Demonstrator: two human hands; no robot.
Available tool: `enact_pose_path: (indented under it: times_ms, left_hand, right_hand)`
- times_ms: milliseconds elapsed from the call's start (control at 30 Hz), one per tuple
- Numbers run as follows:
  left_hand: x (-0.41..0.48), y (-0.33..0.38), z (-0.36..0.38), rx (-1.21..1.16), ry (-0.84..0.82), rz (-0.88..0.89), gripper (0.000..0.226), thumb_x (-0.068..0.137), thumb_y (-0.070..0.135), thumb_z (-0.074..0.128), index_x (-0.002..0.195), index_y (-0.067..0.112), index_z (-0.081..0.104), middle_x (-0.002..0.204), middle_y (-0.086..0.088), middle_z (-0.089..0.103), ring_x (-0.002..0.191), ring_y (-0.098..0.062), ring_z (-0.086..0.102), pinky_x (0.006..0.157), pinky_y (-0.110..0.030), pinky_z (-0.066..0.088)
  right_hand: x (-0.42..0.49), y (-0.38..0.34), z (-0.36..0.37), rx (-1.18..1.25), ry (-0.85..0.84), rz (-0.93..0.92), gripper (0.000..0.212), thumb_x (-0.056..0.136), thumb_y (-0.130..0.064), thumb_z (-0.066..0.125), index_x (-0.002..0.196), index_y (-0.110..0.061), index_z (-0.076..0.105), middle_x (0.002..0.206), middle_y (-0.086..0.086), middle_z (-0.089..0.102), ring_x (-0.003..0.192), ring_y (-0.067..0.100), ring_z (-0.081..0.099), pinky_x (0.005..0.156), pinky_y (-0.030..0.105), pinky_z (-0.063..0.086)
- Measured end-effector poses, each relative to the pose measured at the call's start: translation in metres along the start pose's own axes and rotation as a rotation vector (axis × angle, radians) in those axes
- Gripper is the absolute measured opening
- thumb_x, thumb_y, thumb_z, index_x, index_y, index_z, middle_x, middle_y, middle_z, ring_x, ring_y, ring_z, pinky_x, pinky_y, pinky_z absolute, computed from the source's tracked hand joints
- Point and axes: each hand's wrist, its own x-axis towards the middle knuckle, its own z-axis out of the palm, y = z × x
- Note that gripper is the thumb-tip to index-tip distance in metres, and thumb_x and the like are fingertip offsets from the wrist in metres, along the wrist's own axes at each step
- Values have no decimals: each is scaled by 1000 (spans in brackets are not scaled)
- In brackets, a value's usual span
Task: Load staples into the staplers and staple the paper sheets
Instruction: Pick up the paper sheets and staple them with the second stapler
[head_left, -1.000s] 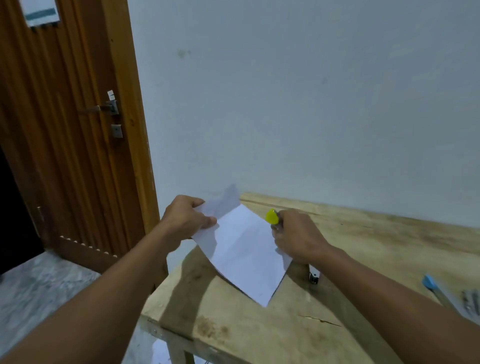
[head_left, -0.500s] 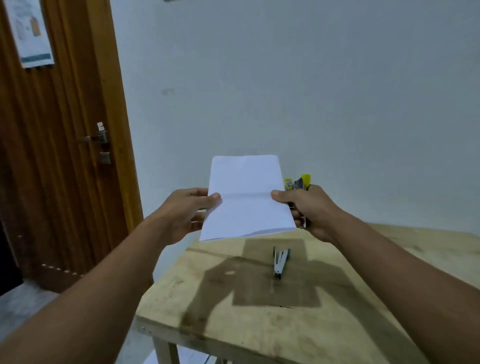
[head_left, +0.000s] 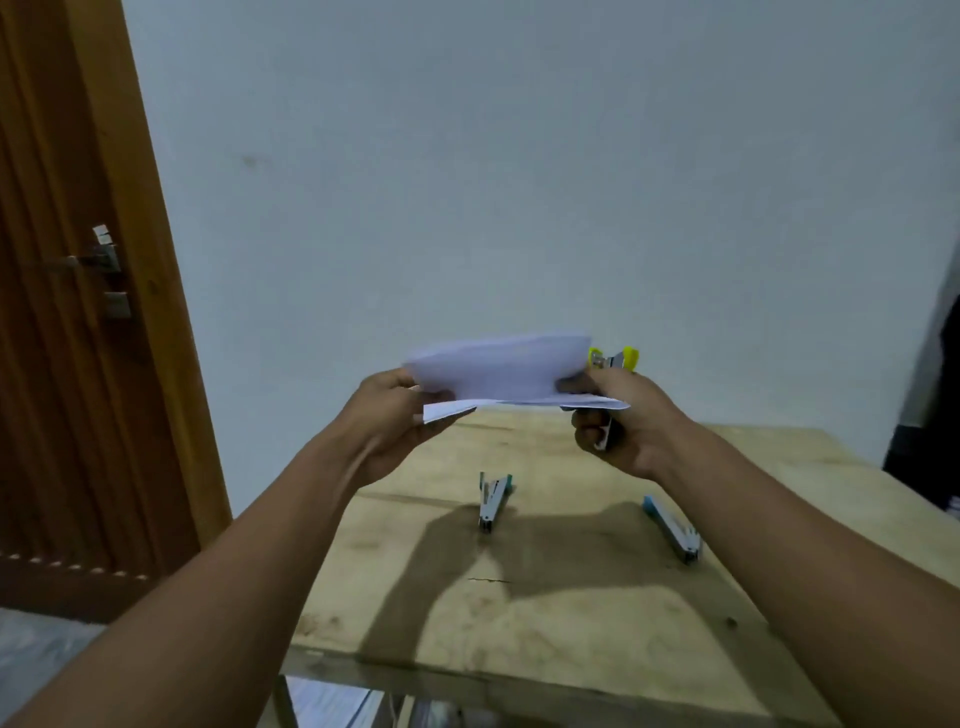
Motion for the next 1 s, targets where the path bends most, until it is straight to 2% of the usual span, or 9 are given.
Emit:
enact_pose_path:
  times_ms: [67,167,300,400,467,567,667,867,1000]
  left_hand:
    - [-3,-2,10,-109,2,-13,41,93,-11,42,74,4,75,88,-13,73,79,-22,71,75,-25,59]
    - [-1,-2,20,-397,60,-87,24,92,2,45,93,-3,69,102,-21,64,86,-32,64,80,-36,56]
    - [-1,3,18,-368,-100,-302,53,88,42,55,112,-5,63,101,-18,67,83,-35,64,74,-40,54]
    - [-2,2,22,-30,-155,-256,27,85,16,69,107,0,68,101,-11,72,81,-24,71,74,-32,59]
    - [4,-1,22,79,-40,-173,36,78,2,74,113,2,66,108,-11,73,92,-23,72,87,-36,57]
    - [10,-1,13,88,131,-115,55,66,4,85,117,8,63,107,-6,75,95,-24,72,84,-37,58]
    - [7,4,8,129,201,-75,68,61,9,89,122,12,59,109,-3,72,96,-23,71,67,-29,55]
    - [1,15,-2,257,320,-21,86,59,9,91,133,16,49,116,-3,65,100,-25,66,85,-40,57]
    - [-3,21,-6,186,249,-14,92,57,-1,89,137,14,45,117,-8,67,98,-27,70,86,-42,58]
  right_hand:
    - [-1,4,-4,56,12,24,34,91,-6,46,60,-19,52,50,-5,42,41,8,29,38,19,23]
    - [0,7,-8,88,36,8,39,88,1,40,59,-21,53,50,-5,43,38,9,34,37,19,26]
    - [1,6,-10,-38,103,-138,35,86,7,44,65,-18,58,64,1,56,53,17,47,49,24,31]
    - [1,3,-10,-141,162,-208,28,87,5,53,75,-18,65,70,3,63,57,20,55,49,23,37]
    - [2,3,-9,-141,162,-173,22,87,0,57,95,-18,68,64,0,62,49,15,51,43,21,38]
    - [2,3,-8,-110,72,-23,19,86,-17,59,105,-13,64,59,-6,60,39,8,27,38,19,26]
    - [-1,5,-6,-159,-29,49,28,82,-34,68,103,-16,64,85,-1,69,40,7,21,36,18,23]
    - [-2,5,1,-177,-120,102,34,77,-43,73,94,-18,60,84,-4,59,40,6,20,38,18,20]
    - [-4,7,8,-251,-29,62,15,80,-16,75,89,-9,66,77,2,63,38,6,24,36,18,25]
